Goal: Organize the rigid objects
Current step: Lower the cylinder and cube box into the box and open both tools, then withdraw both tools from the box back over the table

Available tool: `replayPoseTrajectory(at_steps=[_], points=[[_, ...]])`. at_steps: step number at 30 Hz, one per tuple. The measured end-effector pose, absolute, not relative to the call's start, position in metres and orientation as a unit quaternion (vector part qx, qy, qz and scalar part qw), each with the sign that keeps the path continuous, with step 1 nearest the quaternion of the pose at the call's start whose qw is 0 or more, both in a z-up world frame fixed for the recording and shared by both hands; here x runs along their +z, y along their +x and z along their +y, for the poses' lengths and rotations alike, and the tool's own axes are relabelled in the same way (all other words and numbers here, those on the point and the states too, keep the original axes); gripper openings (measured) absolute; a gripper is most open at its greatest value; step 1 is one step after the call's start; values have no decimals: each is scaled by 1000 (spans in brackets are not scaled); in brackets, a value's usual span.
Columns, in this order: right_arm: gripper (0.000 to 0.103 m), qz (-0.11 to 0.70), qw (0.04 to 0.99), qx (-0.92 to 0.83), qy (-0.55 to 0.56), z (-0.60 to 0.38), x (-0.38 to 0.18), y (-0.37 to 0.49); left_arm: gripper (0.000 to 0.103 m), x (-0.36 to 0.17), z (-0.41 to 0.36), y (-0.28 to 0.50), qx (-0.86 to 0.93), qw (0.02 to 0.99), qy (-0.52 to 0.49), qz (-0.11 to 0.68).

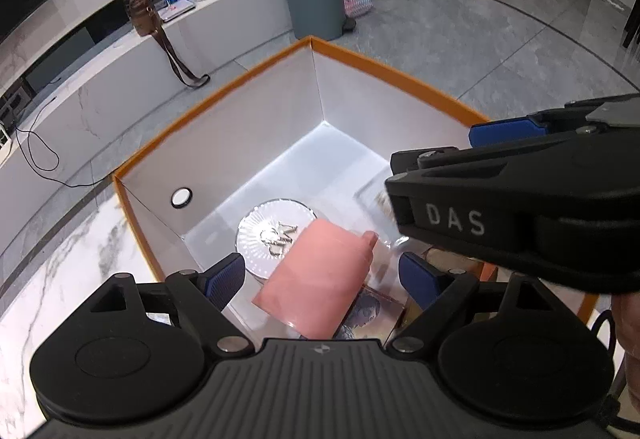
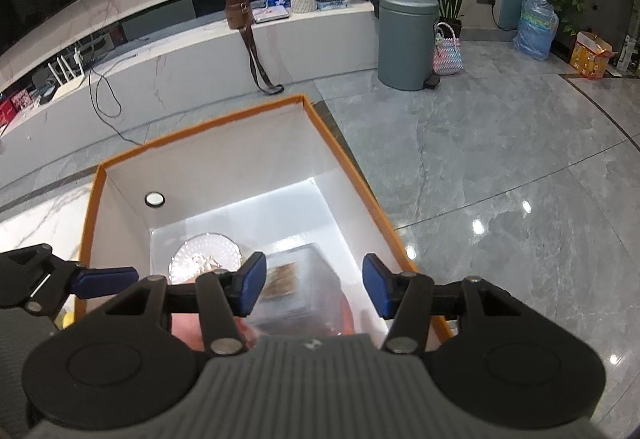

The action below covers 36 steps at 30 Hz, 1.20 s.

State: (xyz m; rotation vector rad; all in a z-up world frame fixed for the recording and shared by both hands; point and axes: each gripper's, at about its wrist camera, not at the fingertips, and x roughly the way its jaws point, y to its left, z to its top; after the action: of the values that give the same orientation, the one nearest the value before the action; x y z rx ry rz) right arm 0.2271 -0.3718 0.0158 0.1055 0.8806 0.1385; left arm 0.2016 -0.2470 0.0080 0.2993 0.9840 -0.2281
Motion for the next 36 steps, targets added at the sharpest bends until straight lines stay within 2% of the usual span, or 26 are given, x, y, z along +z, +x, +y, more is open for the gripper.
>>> replayPoseTrajectory(at_steps=[18, 36], points=[[53, 387, 917, 61, 77, -380, 49, 213, 102, 38, -219, 191, -106, 881, 108, 448], [54, 377, 920, 79, 63, -365, 57, 204, 102, 63, -147, 176, -84, 899, 72, 423]])
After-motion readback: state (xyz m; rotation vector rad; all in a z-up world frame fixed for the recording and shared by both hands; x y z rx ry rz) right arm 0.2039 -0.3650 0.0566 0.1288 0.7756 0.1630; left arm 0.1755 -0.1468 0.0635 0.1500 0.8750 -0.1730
